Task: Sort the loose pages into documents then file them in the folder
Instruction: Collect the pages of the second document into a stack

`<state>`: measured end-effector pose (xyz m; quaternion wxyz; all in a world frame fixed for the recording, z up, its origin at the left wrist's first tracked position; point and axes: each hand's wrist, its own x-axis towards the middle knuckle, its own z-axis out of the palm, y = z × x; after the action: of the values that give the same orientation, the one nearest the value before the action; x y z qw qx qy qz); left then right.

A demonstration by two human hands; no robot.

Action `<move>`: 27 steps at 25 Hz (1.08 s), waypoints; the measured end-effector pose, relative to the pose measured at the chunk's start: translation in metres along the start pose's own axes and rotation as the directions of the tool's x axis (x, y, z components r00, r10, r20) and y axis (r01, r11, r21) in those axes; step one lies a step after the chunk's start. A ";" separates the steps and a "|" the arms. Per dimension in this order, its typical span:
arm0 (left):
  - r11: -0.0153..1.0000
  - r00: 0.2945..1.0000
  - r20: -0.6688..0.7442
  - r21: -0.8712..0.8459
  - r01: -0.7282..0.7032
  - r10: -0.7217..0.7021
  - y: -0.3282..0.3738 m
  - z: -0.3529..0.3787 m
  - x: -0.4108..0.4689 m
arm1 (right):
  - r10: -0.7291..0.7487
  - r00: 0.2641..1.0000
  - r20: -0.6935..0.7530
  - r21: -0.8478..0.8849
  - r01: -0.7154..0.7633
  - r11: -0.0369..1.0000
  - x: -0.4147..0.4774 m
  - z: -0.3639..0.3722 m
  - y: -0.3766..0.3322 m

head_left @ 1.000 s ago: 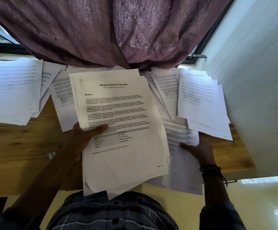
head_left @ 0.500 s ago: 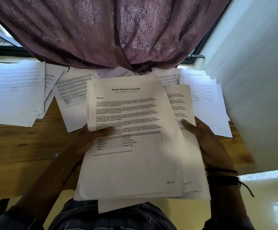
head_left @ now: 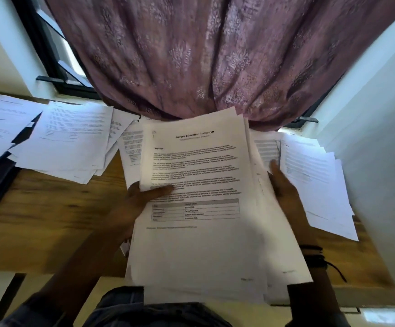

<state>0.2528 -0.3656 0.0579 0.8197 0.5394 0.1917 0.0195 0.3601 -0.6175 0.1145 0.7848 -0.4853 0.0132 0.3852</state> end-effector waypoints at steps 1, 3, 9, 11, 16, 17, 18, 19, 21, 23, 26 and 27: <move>0.998 0.997 -0.064 0.025 -0.050 0.052 0.005 0.000 0.000 | -0.050 0.999 -0.004 -0.084 0.050 0.995 0.001 0.000 -0.002; 0.971 0.967 -0.119 0.110 -0.213 0.225 0.016 0.005 0.001 | -0.245 0.969 0.017 -0.463 0.224 0.858 0.007 0.001 -0.002; 0.800 0.818 -0.029 0.232 -0.553 0.574 0.029 0.015 0.007 | -0.657 0.754 0.027 -0.789 0.420 0.449 0.026 0.000 0.020; 0.826 0.844 -0.031 0.228 -0.515 0.535 0.020 0.011 0.013 | -0.642 0.766 0.034 -0.712 0.469 0.522 0.025 -0.008 0.032; 0.893 0.923 -0.041 0.272 -0.358 0.383 -0.005 0.001 0.020 | -0.544 0.839 -0.011 -0.715 0.374 0.591 0.040 -0.030 0.063; 0.897 0.931 -0.037 0.286 -0.338 0.363 -0.006 0.000 0.021 | -0.533 0.845 -0.040 -0.708 0.353 0.611 0.043 -0.032 0.067; 0.898 0.936 -0.033 0.296 -0.326 0.351 -0.006 0.000 0.022 | -0.529 0.846 -0.065 -0.703 0.337 0.626 0.045 -0.032 0.069; 0.897 0.937 -0.033 0.304 -0.321 0.347 -0.005 -0.001 0.024 | -0.538 0.839 -0.080 -0.702 0.335 0.628 0.046 -0.033 0.071; 0.908 0.941 -0.041 0.280 -0.313 0.337 -0.004 -0.003 0.024 | -0.561 0.825 -0.068 -0.691 0.366 0.623 0.047 -0.029 0.071; 0.930 0.952 -0.056 0.238 -0.279 0.300 -0.002 -0.005 0.023 | -0.552 0.833 -0.039 -0.638 0.405 0.656 0.047 -0.025 0.065; 0.948 0.954 -0.112 0.190 -0.254 0.278 0.003 -0.005 0.020 | -0.482 0.876 -0.021 -0.625 0.365 0.690 0.050 -0.016 0.048; 0.956 0.946 -0.168 0.151 -0.253 0.277 0.005 -0.006 0.020 | -0.462 0.886 -0.026 -0.676 0.325 0.661 0.052 -0.013 0.043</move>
<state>0.2702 -0.3536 0.0547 0.7517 0.6073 0.1946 0.1679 0.3745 -0.5871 0.0543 0.6238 -0.7548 -0.1508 0.1355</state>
